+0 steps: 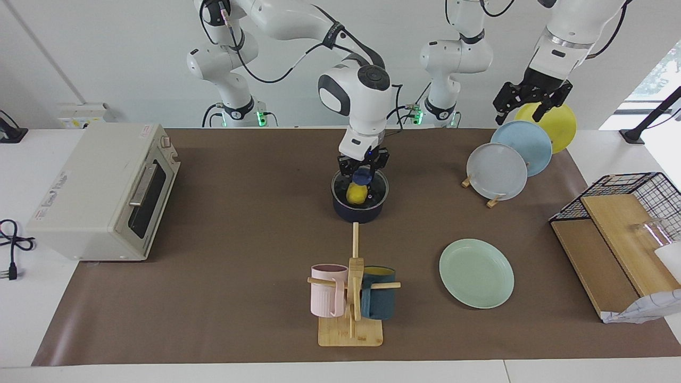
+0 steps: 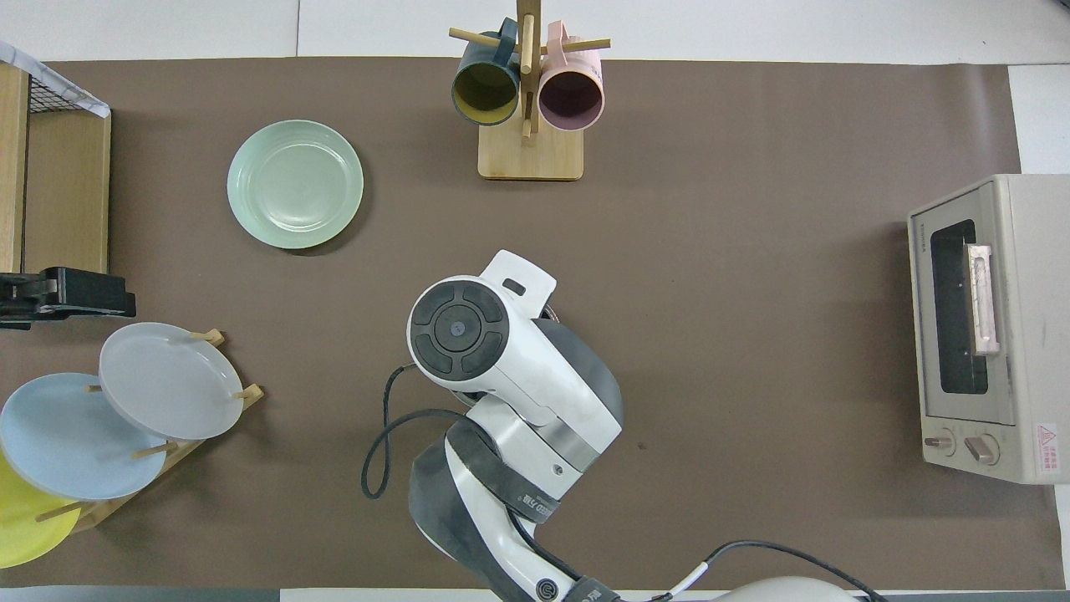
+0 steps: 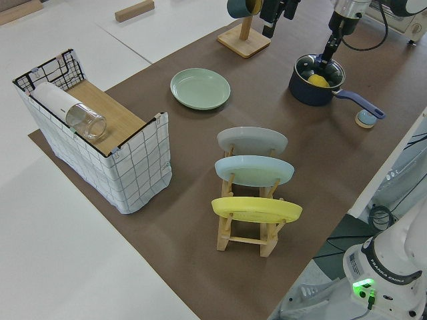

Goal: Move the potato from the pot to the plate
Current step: 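Reach the right gripper over the saucepan and grasp the glass lid knob, then lift the glass lid off the saucepan and set it down beside it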

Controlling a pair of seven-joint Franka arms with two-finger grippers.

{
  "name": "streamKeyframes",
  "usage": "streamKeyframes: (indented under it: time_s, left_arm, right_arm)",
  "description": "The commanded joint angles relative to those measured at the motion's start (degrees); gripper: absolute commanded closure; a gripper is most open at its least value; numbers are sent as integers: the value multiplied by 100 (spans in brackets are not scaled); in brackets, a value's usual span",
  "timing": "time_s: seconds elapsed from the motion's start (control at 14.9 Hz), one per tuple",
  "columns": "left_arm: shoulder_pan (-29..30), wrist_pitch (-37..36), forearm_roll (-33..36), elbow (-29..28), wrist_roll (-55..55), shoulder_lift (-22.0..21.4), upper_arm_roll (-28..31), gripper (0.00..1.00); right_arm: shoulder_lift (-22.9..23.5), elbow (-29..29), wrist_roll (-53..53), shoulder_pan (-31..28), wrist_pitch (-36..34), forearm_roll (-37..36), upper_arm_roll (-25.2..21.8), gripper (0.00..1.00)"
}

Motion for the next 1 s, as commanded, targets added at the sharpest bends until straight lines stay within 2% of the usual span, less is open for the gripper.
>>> streamKeyframes:
  time_s: [0.0,0.2,0.47,0.6,0.74,0.94]
  left_arm:
    - [22,97,-70,-128,-11,-138,-4,0]
    - [-30,106,-78,-136,-29,-137,-22,0]
    - [-214,106,-288,-180,-38,-138,-66,0]
    - [-486,141,-298,-302,-81,-138,-66,0]
    - [-986,438,-298,-592,-658,-146,-66,0]
    - [-1864,1228,-298,-1005,-1933,-120,-66,0]
  right_arm:
    - [-162,380,-401,-217,-463,-49,-2,68]
    - [-319,444,-1130,-832,-728,30,-2,68]
    - [-469,216,-2411,-1745,-1028,38,-20,67]
    - [-662,-310,-3412,-2386,-949,39,-28,66]
    - [-794,-723,-4056,-2800,-800,39,-28,66]
    - [-1154,-1873,-5137,-3442,155,39,-46,64]
